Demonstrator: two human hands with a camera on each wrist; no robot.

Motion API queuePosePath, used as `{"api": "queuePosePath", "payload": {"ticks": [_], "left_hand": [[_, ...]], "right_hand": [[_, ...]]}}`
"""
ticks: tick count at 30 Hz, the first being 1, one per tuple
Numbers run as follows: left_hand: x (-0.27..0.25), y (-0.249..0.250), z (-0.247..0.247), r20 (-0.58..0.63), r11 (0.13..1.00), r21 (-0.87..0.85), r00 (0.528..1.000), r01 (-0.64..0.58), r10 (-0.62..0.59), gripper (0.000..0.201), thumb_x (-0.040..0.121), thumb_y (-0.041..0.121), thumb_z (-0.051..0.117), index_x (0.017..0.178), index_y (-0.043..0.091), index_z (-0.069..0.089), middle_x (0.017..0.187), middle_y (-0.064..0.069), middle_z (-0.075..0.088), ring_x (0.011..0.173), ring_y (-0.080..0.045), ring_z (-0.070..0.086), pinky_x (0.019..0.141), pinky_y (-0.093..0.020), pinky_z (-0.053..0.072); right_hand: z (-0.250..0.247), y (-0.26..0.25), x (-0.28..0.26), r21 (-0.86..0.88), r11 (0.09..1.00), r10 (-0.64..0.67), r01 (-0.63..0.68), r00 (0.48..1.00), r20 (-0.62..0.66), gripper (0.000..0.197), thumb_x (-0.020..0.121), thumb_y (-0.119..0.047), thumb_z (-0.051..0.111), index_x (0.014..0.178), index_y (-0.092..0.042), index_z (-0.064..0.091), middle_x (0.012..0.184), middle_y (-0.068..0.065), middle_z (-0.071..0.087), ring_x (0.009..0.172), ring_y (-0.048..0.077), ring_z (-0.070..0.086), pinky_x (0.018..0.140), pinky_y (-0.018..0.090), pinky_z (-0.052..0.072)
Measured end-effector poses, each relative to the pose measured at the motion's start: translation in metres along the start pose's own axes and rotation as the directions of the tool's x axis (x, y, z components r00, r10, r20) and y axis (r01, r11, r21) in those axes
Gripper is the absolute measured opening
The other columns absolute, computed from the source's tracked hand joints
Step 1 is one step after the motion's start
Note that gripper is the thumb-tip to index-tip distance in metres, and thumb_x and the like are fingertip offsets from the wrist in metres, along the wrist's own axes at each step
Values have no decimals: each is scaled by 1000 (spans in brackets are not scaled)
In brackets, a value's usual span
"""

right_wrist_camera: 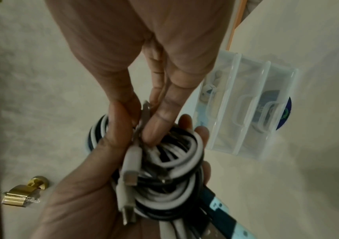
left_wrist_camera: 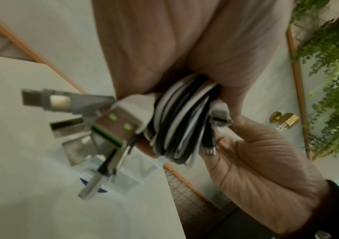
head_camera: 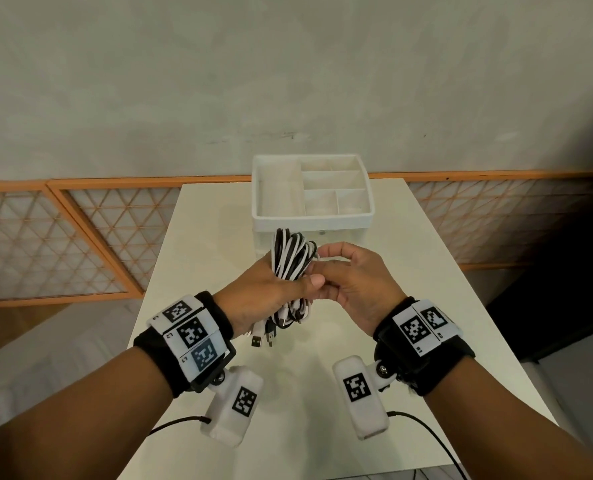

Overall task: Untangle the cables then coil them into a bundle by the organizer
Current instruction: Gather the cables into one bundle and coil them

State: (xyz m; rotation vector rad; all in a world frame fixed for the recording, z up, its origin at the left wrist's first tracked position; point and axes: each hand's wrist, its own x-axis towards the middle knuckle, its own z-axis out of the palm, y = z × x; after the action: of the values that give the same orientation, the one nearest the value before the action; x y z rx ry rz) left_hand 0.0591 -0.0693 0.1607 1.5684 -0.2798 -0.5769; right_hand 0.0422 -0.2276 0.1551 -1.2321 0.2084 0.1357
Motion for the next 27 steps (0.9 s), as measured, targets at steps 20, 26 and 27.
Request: {"api": "queuePosePath", "payload": {"ticks": [20, 26, 27], "left_hand": [[0, -5, -1, -94, 981, -174, 990, 87, -105, 35, 74, -4, 58, 109, -4, 64, 90, -21, 68, 84, -35, 71, 76, -41, 56], [3, -1, 2, -156, 996, -67, 986, 53, -63, 18, 66, -5, 57, 80, 5, 62, 68, -10, 55, 66, -23, 54, 58, -28, 47], [3, -1, 3, -129, 998, -47, 990, 43, -49, 21, 63, -2, 56, 83, 1, 60, 72, -13, 54, 71, -24, 53, 62, -30, 47]], "right_hand": [[-13, 8, 6, -7, 986, -169, 168, 986, -3, 26, 82, 2, 73, 108, -3, 73, 93, 27, 63, 65, 28, 71, 67, 31, 60], [-7, 13, -3, -167, 950, -256, 264, 964, 71, 18, 78, 10, 75, 87, -6, 74, 71, 10, 69, 65, 27, 70, 64, 33, 61], [-5, 16, -4, -203, 936, -279, 288, 958, 68, 17, 79, 9, 75, 85, -7, 73, 70, 10, 71, 63, 24, 69, 62, 31, 60]]}}
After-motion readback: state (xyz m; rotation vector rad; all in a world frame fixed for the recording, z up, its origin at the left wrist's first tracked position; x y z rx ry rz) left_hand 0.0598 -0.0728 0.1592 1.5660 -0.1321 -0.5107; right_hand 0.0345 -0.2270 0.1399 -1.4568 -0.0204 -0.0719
